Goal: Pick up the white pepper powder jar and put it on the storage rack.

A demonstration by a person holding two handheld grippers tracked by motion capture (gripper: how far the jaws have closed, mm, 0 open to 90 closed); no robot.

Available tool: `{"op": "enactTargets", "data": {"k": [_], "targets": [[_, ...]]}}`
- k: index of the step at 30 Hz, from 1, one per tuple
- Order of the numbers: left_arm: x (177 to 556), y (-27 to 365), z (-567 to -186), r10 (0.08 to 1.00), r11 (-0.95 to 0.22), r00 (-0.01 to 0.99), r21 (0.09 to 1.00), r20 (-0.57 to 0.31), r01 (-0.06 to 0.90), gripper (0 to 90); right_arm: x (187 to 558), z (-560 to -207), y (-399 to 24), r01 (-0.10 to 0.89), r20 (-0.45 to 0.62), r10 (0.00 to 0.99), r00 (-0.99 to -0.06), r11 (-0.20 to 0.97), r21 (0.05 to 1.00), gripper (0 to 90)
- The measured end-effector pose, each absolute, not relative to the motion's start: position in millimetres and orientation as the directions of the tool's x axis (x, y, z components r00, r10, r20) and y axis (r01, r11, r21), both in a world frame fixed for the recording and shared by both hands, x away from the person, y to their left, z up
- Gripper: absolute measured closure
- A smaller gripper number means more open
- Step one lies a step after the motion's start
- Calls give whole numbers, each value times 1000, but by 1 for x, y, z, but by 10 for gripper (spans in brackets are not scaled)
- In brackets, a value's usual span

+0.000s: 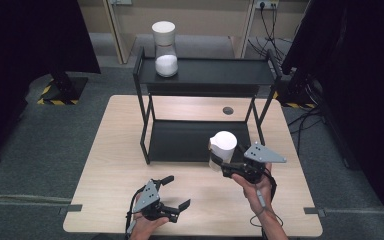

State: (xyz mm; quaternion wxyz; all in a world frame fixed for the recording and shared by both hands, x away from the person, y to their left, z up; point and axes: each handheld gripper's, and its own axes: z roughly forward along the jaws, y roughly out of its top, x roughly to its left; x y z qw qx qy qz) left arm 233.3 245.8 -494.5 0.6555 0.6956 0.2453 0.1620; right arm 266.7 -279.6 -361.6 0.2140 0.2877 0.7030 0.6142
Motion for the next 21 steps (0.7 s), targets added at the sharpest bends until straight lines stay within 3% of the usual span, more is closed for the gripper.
{"op": "enactTargets", "data": {"k": [21], "targets": [[233,247,-495,557,-17,824,991,-103,136,10,291,-276,-266,102,10,620,-784,113,988,309]]}}
